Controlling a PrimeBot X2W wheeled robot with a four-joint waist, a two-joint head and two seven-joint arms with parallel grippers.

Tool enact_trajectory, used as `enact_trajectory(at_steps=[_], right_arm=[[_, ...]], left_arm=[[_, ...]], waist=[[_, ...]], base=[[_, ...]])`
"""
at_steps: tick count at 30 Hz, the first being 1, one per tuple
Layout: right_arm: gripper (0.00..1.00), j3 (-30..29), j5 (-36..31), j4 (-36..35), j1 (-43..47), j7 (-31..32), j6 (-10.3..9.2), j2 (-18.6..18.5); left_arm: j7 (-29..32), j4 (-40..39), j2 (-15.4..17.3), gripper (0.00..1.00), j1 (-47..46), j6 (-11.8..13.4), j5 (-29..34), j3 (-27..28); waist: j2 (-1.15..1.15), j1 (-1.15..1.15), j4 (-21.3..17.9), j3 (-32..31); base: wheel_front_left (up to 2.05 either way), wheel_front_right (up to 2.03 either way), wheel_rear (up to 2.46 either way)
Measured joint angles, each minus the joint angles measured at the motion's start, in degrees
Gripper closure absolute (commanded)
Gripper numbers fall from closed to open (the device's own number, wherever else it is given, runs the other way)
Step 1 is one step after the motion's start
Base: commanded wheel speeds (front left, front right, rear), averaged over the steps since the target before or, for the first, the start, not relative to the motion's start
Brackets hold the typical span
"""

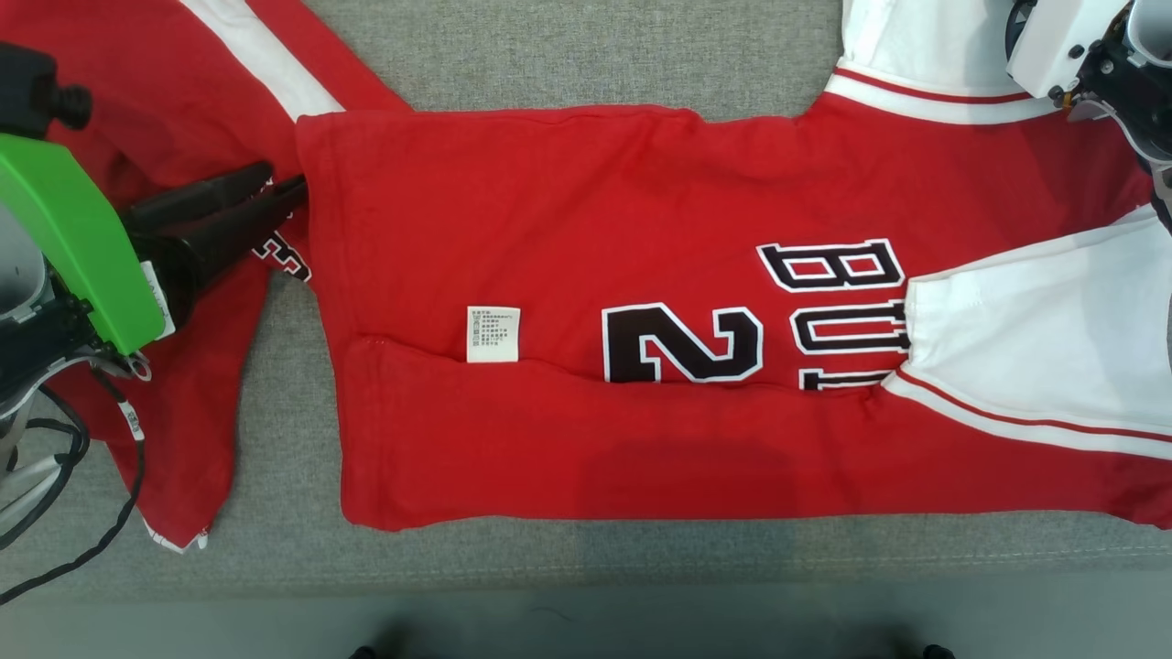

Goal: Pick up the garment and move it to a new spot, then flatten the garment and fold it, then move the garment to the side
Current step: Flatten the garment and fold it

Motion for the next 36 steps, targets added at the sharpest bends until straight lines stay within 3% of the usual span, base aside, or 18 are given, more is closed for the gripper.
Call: enact_trajectory(at_steps=[8,16,23,26,36], right_arm=[[1.00,0.51,0.01,1.85,-1.96,-0.34,1.13,1.70],[1.00,1.04,0.01,3.90,-3.14,-1.37,2.45,3.03],[1.00,1.48,0.01,5.79,-3.89,-2.29,3.03,3.98],[1.00,1.49,0.01,6.57,-4.09,-2.40,3.54,4.34],[1.00,2.01,0.01,8.67,-4.67,-3.37,4.22,5.34]], left_arm=[[-0.24,-0.79,1.11,0.11,-0.55,-0.13,-2.81,2.20],[0.10,-1.15,0.76,0.21,-1.29,-0.14,-5.90,3.02],[0.51,-0.42,2.79,0.21,-1.58,-0.14,-5.39,3.74],[0.51,-0.55,2.74,0.25,-1.60,-0.14,-5.44,3.87],[0.94,-1.43,2.42,0.24,-1.60,-0.15,-6.49,3.90]], waist=[[0.00,0.00,-1.04,0.68],[0.00,0.00,-2.01,1.09],[0.00,0.00,-2.48,0.95],[0.00,0.00,-2.61,0.81],[0.00,0.00,-3.15,0.46]], base=[[0.00,0.00,0.00],[0.00,0.00,0.00],[0.00,0.00,0.00],[0.00,0.00,0.00],[0.00,0.00,0.00]])
